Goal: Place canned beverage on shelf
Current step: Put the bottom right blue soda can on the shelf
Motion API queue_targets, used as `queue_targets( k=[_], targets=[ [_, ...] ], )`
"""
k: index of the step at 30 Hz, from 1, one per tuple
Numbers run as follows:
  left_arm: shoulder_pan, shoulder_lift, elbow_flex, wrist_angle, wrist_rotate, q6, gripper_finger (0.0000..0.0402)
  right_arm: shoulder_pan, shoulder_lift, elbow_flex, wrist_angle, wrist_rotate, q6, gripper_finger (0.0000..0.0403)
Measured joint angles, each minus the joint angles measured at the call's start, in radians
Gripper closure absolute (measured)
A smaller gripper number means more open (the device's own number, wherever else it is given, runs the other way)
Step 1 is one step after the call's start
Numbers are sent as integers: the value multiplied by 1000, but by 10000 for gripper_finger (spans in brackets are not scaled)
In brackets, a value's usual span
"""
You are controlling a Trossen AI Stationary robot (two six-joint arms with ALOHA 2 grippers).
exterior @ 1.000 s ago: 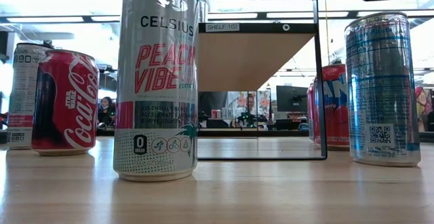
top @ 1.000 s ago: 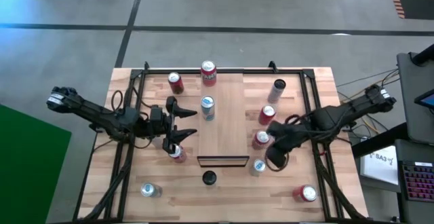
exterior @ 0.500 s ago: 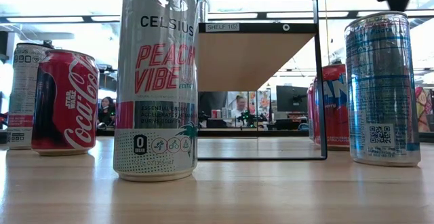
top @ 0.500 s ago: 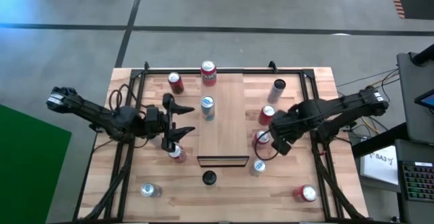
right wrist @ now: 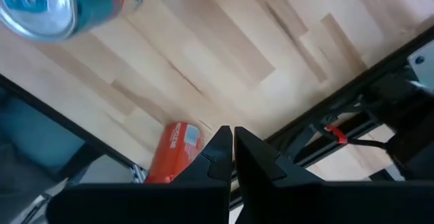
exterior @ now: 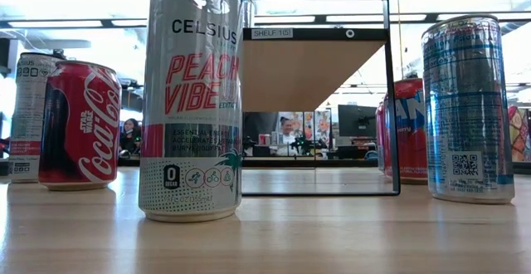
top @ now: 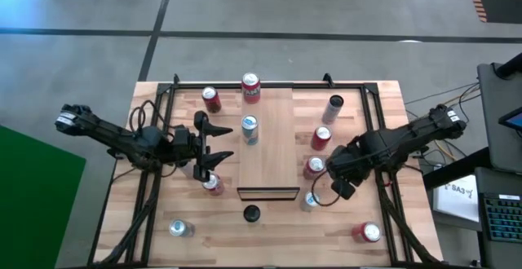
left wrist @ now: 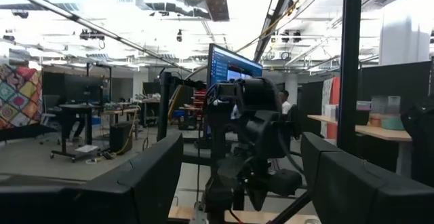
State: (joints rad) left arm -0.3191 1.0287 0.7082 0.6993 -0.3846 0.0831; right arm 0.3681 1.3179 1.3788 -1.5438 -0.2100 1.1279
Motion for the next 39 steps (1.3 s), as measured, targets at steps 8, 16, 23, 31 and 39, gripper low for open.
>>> queue_targets(
  k=[8, 16, 23, 31, 39],
  targets=[
    [-12, 14, 0, -9, 30, -73, 135, 118, 16, -13, 70, 39, 67, 394],
    [-68, 42, 5, 25, 29, -93, 135, 177, 21, -54, 268, 141, -21, 394],
    [-121, 99, 66, 25, 23, -74, 135, 178, 21, -67, 404, 227, -155, 394],
    [-150, 117, 70, -1, -1, -70, 148, 175, 4, -58, 485, 448, -400, 394],
    [-150, 116, 70, 2, -2, -58, 159, 94, 6, -62, 718, 587, -704, 394]
  ],
)
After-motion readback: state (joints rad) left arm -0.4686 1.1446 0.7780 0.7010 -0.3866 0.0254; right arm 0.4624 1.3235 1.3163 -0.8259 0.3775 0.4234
